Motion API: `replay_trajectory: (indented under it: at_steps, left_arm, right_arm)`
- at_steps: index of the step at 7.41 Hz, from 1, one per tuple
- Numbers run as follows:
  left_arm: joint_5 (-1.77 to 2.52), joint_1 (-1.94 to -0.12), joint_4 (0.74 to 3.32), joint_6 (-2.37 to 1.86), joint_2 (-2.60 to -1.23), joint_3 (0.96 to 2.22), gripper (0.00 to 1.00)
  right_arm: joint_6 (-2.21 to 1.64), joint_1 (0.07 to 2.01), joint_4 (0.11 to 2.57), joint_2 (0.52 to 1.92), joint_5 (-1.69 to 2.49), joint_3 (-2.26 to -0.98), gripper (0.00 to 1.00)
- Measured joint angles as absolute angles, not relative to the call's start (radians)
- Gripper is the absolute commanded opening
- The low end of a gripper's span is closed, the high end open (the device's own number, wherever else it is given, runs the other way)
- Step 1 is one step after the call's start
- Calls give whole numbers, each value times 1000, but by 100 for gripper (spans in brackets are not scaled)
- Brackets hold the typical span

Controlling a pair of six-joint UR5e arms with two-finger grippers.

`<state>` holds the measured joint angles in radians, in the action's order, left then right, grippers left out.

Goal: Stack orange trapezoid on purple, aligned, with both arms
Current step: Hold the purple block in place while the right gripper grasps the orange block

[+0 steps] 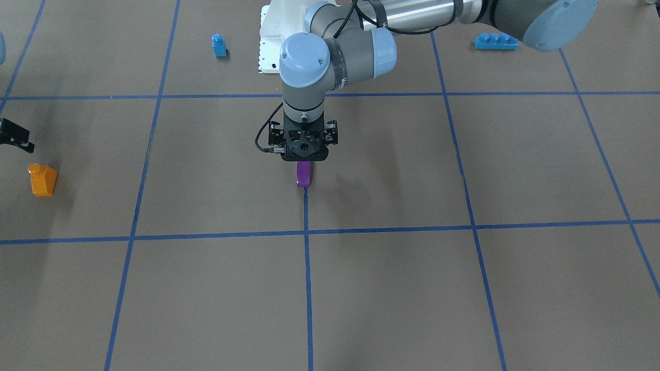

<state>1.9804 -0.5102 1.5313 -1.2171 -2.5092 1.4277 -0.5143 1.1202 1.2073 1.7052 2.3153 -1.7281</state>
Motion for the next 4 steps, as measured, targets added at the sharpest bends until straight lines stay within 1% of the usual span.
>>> replay_trajectory:
  at_steps: [2, 4]
  left_arm:
    - [1980, -509, 1531, -1227, -2510, 1428, 100]
    - [1980, -509, 1531, -1230, -2510, 1428, 100]
  right_arm:
    - [-530, 1084, 1147, 1663, 2291, -1652, 98]
    - [-532, 1063, 1135, 1637, 2287, -1610, 98]
